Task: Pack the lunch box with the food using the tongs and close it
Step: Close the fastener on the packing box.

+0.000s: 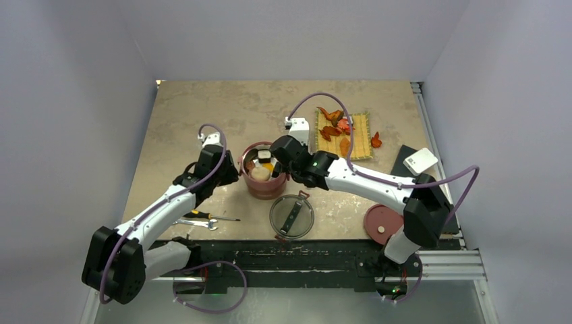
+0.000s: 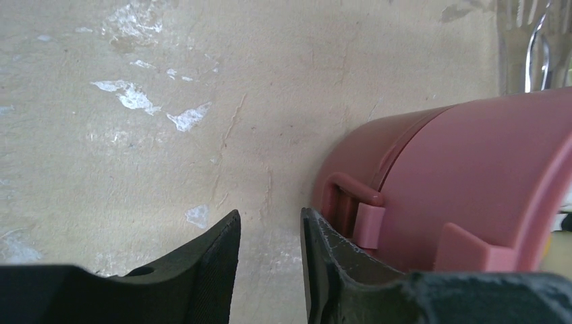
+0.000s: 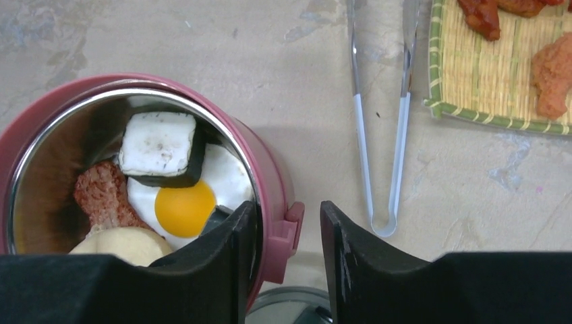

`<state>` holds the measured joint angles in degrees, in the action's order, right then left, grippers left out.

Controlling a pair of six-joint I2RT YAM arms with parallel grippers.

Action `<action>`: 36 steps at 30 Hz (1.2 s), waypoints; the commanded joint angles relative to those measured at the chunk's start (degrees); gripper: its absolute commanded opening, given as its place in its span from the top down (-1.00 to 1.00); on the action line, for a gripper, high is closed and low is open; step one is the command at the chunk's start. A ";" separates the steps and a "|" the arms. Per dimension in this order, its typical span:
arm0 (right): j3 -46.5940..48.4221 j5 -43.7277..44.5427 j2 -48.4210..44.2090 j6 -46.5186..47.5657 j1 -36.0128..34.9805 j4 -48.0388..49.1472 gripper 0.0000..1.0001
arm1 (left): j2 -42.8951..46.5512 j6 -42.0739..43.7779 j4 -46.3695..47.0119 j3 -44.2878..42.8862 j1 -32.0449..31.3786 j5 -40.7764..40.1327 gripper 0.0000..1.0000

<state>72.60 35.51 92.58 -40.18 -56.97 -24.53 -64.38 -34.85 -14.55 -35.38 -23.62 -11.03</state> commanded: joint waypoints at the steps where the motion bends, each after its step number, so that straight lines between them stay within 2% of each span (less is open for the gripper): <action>1: 2.50 -1.04 0.45 -1.21 -0.86 -4.94 0.12 | 2.43 0.64 0.39 -2.82 1.37 -0.06 0.25; 7: 4.20 0.22 -1.07 -1.21 -0.86 -8.08 0.12 | 3.25 1.12 -0.04 -2.35 3.65 0.35 0.23; 8: 4.44 0.36 -1.65 -2.07 -0.86 -8.14 -0.23 | 3.10 1.15 0.08 -2.33 3.99 0.54 0.23; 9: 4.74 0.28 -2.18 -2.01 -0.86 -7.85 -0.33 | 2.97 1.07 0.42 -2.25 4.29 0.94 0.24; 16: 5.19 -3.03 -5.91 4.16 -0.95 -1.17 -0.45 | 1.38 0.10 4.56 -2.31 4.72 5.31 0.24; 23: 6.36 -5.10 -7.74 7.38 -1.92 2.88 -0.39 | 0.37 -0.32 5.21 -2.81 5.40 4.51 0.26; 28: 6.49 -12.70 -7.29 11.58 -3.34 9.20 -0.21 | -0.61 -0.70 5.94 -2.70 6.57 4.60 0.28; 32: 8.11 -17.94 -3.99 13.04 -4.47 11.38 -0.03 | -1.53 -0.93 7.19 -2.14 7.99 4.65 0.30; 36: 10.21 -21.78 -0.31 14.42 -5.35 12.16 0.07 | -2.03 -1.41 8.22 -1.83 9.15 6.04 0.31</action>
<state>79.40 19.66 89.21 -28.75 -61.34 -15.75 -66.08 -35.18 -9.78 -35.90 -15.70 -6.31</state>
